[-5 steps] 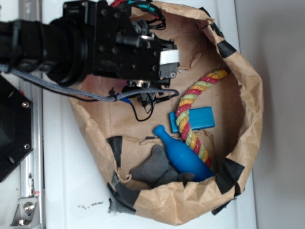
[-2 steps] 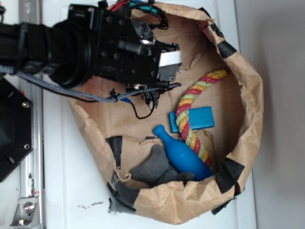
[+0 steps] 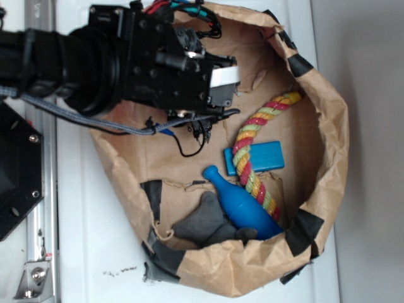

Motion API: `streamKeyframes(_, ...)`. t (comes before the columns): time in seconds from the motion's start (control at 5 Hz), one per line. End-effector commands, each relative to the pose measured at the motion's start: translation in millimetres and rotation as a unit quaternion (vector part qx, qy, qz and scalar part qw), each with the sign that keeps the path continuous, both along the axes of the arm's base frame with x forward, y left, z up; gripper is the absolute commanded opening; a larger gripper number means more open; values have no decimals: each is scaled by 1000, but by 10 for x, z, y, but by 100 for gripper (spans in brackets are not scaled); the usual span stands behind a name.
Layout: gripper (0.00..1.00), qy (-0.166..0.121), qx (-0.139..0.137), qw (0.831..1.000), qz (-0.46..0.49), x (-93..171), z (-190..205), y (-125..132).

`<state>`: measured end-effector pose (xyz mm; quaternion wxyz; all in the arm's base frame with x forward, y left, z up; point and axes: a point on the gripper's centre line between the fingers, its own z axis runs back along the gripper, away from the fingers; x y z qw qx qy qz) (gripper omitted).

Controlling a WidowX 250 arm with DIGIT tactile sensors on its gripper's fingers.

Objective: Grab the silver keys.

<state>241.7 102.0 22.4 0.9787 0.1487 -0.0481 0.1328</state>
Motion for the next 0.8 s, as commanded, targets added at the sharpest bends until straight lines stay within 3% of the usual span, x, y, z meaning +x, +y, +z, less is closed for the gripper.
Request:
streamKeyframes(0.0,0,10,-81,996,47,-90,947,-358)
streamKeyframes(0.2,0,9,-140,990,33,-106,1469,-446)
streamKeyframes(0.4,0,22,-101,993,55,34,1326,-486)
streamKeyframes(0.6,0,4,-103,994,46,32,1286,-491)
